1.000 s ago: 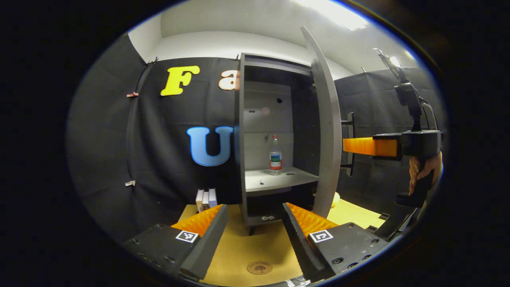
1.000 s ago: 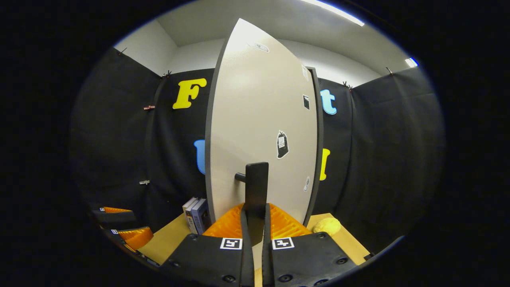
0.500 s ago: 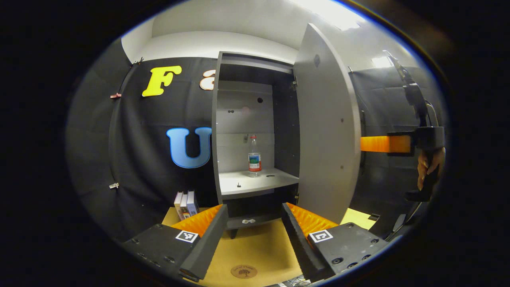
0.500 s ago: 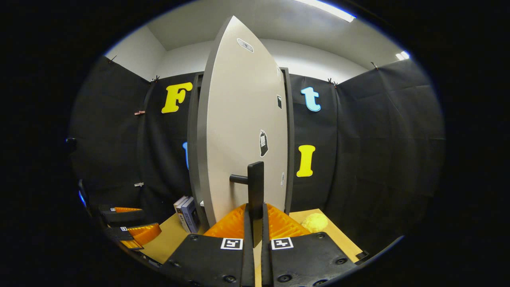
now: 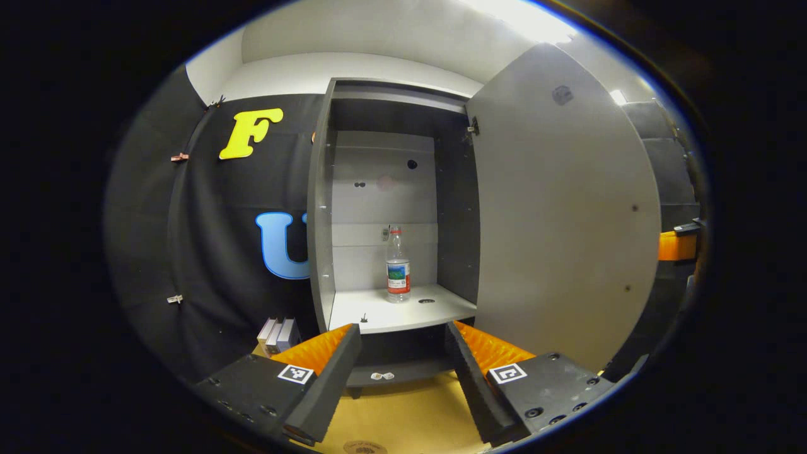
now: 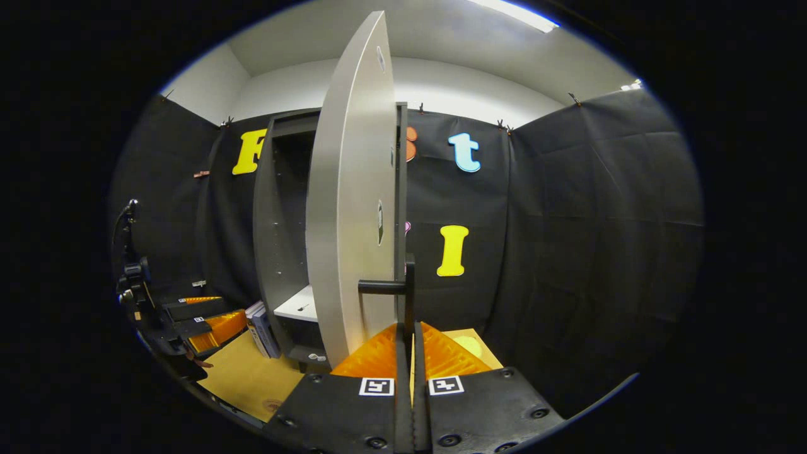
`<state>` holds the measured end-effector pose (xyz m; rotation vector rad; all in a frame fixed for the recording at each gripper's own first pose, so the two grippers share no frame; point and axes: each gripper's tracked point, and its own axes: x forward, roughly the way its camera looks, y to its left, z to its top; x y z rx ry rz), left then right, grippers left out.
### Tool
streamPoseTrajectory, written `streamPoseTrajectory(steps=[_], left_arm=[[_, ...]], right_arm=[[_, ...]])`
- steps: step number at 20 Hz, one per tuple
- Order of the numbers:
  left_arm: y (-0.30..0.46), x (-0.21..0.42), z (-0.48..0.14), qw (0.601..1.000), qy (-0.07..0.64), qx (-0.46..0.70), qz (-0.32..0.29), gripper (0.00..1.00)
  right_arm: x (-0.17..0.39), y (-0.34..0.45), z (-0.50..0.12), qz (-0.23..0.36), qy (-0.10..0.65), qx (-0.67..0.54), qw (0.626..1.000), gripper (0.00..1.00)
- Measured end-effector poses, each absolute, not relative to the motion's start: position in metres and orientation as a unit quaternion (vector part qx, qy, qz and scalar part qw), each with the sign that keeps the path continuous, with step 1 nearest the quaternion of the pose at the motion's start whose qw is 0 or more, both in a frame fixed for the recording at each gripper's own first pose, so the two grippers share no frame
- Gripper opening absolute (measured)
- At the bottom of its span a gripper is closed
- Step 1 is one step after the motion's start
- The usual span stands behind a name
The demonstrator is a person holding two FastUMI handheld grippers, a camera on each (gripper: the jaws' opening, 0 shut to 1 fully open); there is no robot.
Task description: Open the cabinet door with the right hand, grasp the bottle in the cabinet with the left hand and place it on the coaster, then close the cabinet door with the right hand.
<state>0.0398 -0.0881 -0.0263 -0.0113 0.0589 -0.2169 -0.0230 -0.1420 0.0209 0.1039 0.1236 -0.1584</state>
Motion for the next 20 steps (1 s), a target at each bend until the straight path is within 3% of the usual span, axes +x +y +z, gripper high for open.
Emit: streamPoseTrajectory(steps=[6,7,13,17,20], left_arm=[[-0.110,0.105,-0.022,0.995,0.028,-0.002,-0.096,0.86],[-0.112,0.119,-0.019,0.995,0.024,-0.001,-0.097,0.86],[-0.137,0.203,-0.007,0.993,0.005,0.001,-0.121,0.86],[-0.145,0.254,-0.011,0.994,0.014,-0.018,-0.111,0.86],[-0.152,0.286,-0.017,0.994,0.018,-0.011,-0.106,0.86]], right_arm=[[-0.021,-0.157,0.016,-0.038,0.060,0.065,0.995,0.06],[-0.020,-0.158,0.015,-0.025,0.064,0.067,0.995,0.14],[-0.029,-0.157,0.007,0.021,0.080,0.085,0.993,0.10],[-0.055,-0.158,0.014,0.019,0.074,0.049,0.996,0.10],[-0.073,-0.185,0.024,-0.021,0.059,0.063,0.996,0.06]])
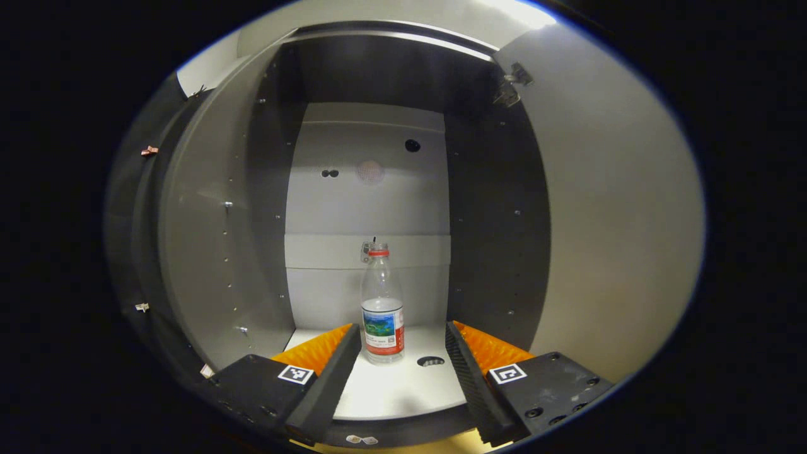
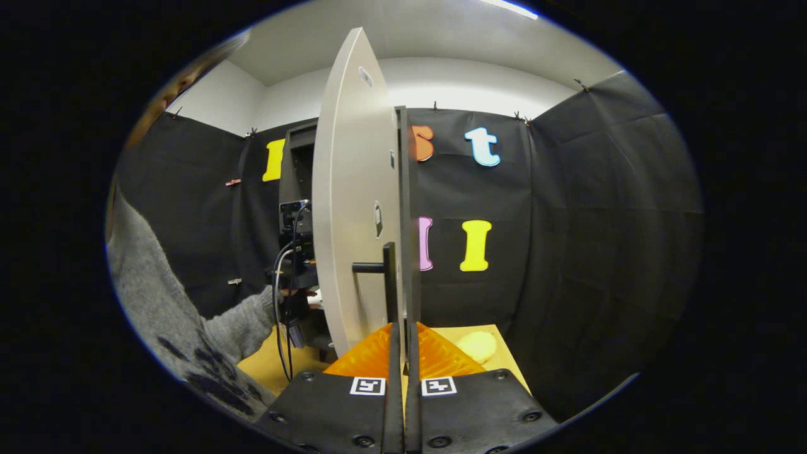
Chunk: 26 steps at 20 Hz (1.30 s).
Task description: Open the cabinet door with the right hand, grasp the bottle in the cabinet with the left hand and place it on the coaster, then close the cabinet door with the right hand.
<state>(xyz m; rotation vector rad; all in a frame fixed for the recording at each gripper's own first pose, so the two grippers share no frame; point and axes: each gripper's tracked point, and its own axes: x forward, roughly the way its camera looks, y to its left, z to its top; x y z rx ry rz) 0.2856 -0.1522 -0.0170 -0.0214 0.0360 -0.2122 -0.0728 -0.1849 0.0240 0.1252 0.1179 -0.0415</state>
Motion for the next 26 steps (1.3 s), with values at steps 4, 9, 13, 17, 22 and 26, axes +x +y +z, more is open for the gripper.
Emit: streamPoseTrajectory(steps=[4,9,13,17,22,26], left_arm=[[-0.158,0.322,-0.028,0.994,0.027,-0.009,-0.102,0.84],[-0.151,0.361,-0.038,0.996,0.035,-0.012,-0.080,0.86],[-0.148,0.387,-0.049,0.996,0.048,-0.024,-0.078,0.86],[-0.147,0.404,-0.058,0.995,0.061,-0.025,-0.072,0.86],[-0.148,0.427,-0.065,0.995,0.068,-0.013,-0.072,0.86],[-0.147,0.444,-0.063,0.996,0.064,-0.012,-0.061,0.85]], right_arm=[[-0.086,-0.234,0.028,-0.105,0.044,0.088,0.990,0.06],[-0.084,-0.279,0.031,-0.169,0.024,0.074,0.983,0.06],[-0.074,-0.307,0.015,-0.218,0.050,0.064,0.973,0.06],[-0.049,-0.304,0.008,-0.198,0.065,0.066,0.976,0.06],[-0.043,-0.308,0.008,-0.191,0.077,0.081,0.975,0.06],[-0.043,-0.307,0.008,-0.192,0.079,0.082,0.975,0.06]])
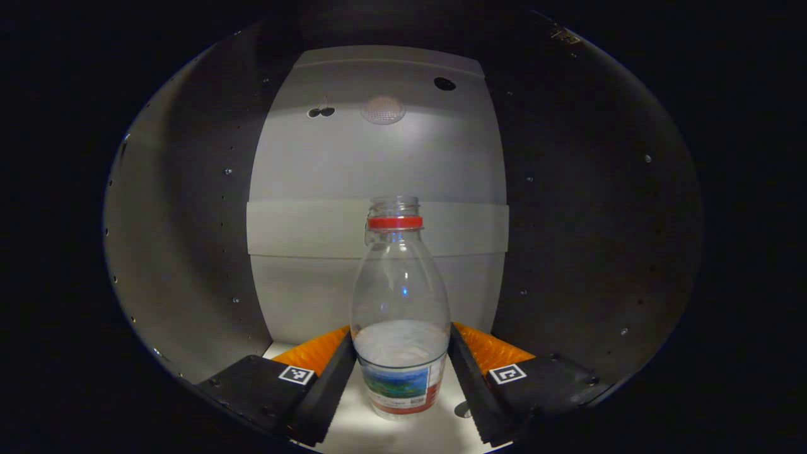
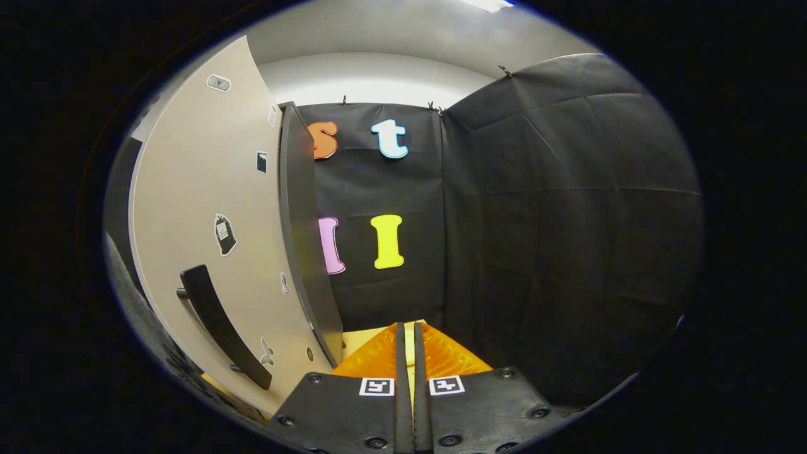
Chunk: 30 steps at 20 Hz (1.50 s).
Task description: Open the cabinet door with the right hand, grasp the bottle in the cabinet with the left hand and place it on the coaster, then close the cabinet door with the right hand.
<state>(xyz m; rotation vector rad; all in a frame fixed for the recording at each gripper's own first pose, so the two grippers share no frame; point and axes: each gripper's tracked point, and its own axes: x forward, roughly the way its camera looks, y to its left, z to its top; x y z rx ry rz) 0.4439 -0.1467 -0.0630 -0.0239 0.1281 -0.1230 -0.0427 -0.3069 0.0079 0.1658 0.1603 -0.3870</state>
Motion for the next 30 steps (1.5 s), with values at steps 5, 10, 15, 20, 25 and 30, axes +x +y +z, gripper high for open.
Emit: streamPoseTrajectory(steps=[5,10,15,20,25,30], left_arm=[[-0.152,0.411,-0.035,0.995,0.038,-0.019,-0.087,0.74],[-0.126,0.360,-0.002,0.994,0.016,-0.041,-0.101,0.74],[-0.082,0.301,0.001,0.996,0.007,-0.030,-0.090,0.74],[-0.048,0.232,0.002,0.994,0.013,-0.019,-0.110,0.74],[-0.011,0.175,-0.004,0.991,0.021,-0.006,-0.130,0.74],[0.034,0.134,-0.015,0.993,0.021,-0.012,-0.116,0.74]], right_arm=[[-0.049,-0.305,0.011,-0.192,0.070,0.082,0.975,0.06],[-0.053,-0.286,0.016,-0.162,0.061,0.065,0.983,0.06],[-0.066,-0.263,0.022,-0.148,0.039,0.033,0.988,0.06],[-0.088,-0.219,0.035,-0.145,0.021,0.047,0.988,0.05],[-0.097,-0.153,0.052,-0.127,0.008,0.031,0.991,0.06],[-0.081,-0.066,0.066,-0.056,-0.010,0.029,0.998,0.06]])
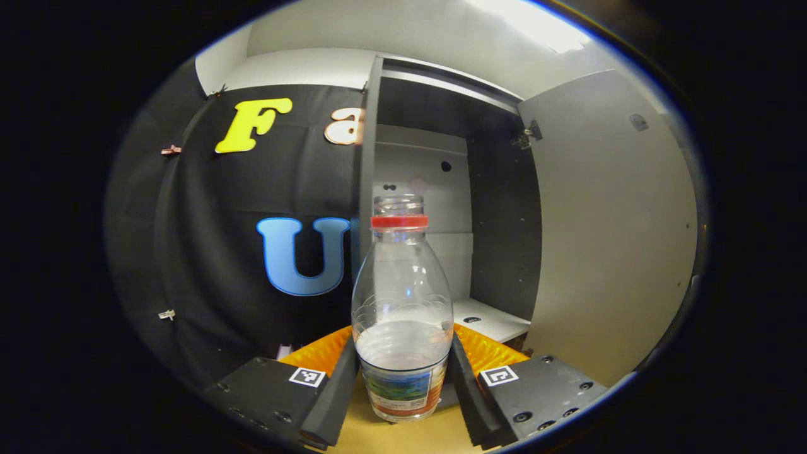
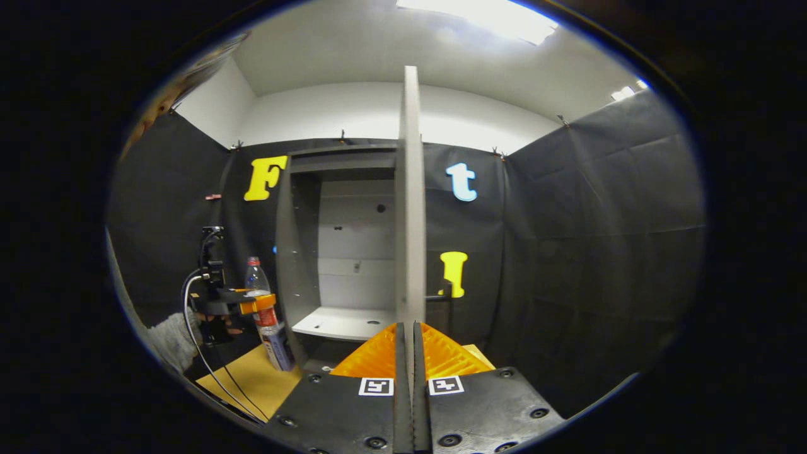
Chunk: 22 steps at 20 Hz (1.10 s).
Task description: Open the cabinet door with the right hand, grasp the bottle in the cabinet with the left hand and place it on the coaster, then close the cabinet door with the right hand.
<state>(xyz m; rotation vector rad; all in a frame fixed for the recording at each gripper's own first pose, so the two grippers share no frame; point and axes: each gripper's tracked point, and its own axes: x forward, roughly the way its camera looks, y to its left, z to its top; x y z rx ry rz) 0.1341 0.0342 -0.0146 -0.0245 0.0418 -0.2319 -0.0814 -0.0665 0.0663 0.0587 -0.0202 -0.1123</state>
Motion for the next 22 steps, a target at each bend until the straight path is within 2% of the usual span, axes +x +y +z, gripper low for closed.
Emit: streamPoseTrajectory(steps=[8,12,13,14,18,19,22], left_arm=[[0.067,0.070,-0.037,0.993,0.026,-0.008,-0.116,0.75],[0.080,0.048,-0.052,0.995,0.021,-0.003,-0.096,0.75],[0.081,0.044,-0.059,0.995,0.023,-0.006,-0.094,0.75],[0.083,0.039,-0.067,0.995,0.028,-0.006,-0.091,0.74],[0.082,0.027,-0.118,0.995,0.053,-0.021,-0.080,0.75],[0.080,0.026,-0.134,0.995,0.061,-0.030,-0.078,0.75],[0.066,0.020,-0.181,0.994,0.065,-0.045,-0.080,0.76]], right_arm=[[-0.026,0.049,0.048,0.060,0.009,0.028,0.998,0.06],[0.015,0.076,0.036,0.068,-0.010,0.043,0.997,0.18],[0.024,0.082,0.033,0.072,-0.015,0.052,0.996,0.35],[0.032,0.087,0.031,0.075,-0.020,0.064,0.995,0.38],[0.066,0.093,-0.003,0.078,-0.015,0.077,0.994,0.95],[0.075,0.093,-0.017,0.075,-0.006,0.070,0.995,0.99],[0.099,0.102,-0.051,0.082,0.003,0.072,0.994,0.99]])
